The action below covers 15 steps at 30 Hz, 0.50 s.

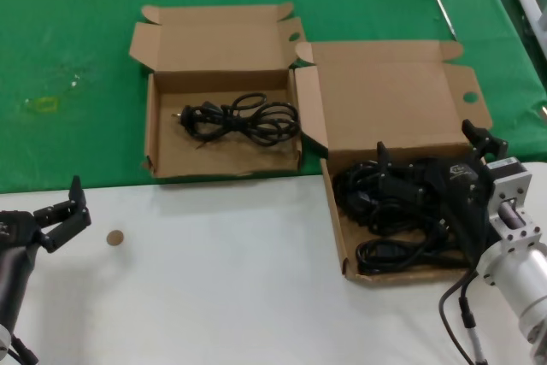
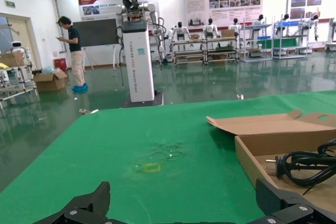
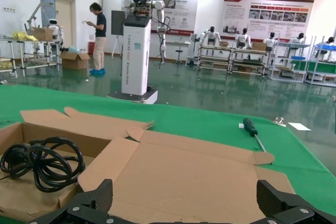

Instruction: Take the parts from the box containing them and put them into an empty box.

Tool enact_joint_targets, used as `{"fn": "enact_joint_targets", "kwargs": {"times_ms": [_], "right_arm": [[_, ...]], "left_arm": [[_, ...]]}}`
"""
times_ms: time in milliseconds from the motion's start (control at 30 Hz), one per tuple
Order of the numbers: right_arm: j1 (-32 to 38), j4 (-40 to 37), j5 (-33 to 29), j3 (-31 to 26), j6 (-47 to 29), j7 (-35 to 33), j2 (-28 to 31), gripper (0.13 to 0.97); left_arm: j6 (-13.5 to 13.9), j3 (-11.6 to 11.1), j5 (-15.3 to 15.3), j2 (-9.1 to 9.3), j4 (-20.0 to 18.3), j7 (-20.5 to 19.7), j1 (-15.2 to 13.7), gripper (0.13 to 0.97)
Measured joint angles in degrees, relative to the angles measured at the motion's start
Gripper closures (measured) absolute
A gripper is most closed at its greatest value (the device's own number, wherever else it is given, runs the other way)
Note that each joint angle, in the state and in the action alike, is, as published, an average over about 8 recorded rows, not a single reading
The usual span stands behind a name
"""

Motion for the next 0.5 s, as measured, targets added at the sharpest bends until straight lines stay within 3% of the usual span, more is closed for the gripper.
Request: {"fn": "enact_joint_targets", "kwargs": {"times_ms": [500], "right_arm": [[0.00, 0.00, 0.00, 0.00, 0.00, 0.00, 0.00, 0.129]], "left_arm": [[0.00, 0.00, 0.00, 0.00, 0.00, 0.00, 0.00, 0.132]]}}
